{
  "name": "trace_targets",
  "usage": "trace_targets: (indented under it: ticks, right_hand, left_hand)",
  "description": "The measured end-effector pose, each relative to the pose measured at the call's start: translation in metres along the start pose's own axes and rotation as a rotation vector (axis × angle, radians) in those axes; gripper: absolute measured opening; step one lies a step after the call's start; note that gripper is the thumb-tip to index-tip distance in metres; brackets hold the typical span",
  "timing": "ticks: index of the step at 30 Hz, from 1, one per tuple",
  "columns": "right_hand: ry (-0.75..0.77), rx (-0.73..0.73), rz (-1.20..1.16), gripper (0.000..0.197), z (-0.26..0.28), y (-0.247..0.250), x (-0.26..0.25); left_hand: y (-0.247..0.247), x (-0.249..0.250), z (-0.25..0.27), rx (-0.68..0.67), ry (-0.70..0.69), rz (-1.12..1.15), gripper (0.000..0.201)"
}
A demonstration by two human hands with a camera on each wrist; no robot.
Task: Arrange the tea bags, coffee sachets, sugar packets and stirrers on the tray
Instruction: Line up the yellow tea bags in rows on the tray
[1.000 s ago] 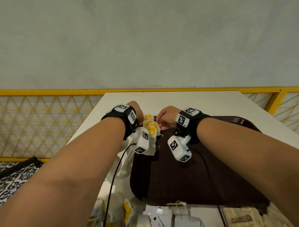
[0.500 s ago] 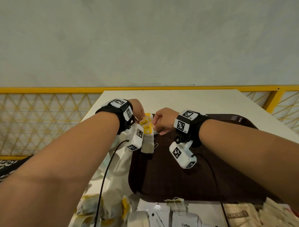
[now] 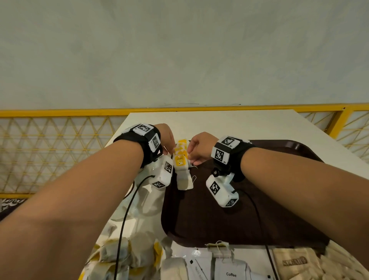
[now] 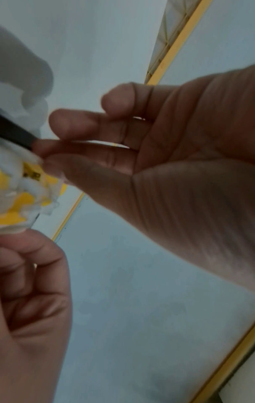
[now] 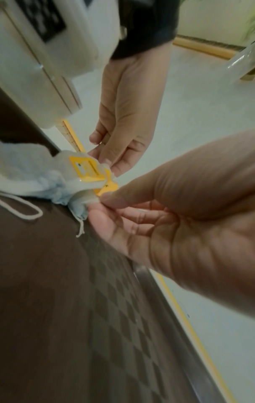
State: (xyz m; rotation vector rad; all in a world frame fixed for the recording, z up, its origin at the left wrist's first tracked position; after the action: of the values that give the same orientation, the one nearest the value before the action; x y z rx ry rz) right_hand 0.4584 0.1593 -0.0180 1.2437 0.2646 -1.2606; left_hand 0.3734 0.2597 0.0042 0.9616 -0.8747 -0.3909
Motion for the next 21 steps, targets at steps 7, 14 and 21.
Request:
trace_targets:
  ticks: [7,14,21]
  right_hand:
    - [-0.021,-0.012,-0.064,0.020,0.003,-0.005,-0.003]
    - [-0.020,-0.129,0.041,0.018,0.021,-0.005,0.011]
    - [0.340,-0.109,0.626,0.032,0.054,-0.043,-0.009]
  left_hand:
    - [-0.001,0.001,0.000,0.081,0.011,-0.047,0.023]
    - [-0.003,0.008,0.022,-0.016,0.023,-0.194,0.029]
    - [-0.017,0.009,0.027,-0.010,-0.006,-0.271,0.039]
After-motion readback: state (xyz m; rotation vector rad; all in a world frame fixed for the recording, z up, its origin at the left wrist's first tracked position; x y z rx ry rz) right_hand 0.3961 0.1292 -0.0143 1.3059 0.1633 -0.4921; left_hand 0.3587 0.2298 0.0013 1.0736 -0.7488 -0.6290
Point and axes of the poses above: each hand's wrist, its own z-axis away from the middle knuckle, its own y-axis out of the back of the hand, x = y × z, the point moved 8 cm from there along -z, towards the middle knuckle, and after that the axes turned 11 degrees about -y, right-handed, at the moved point
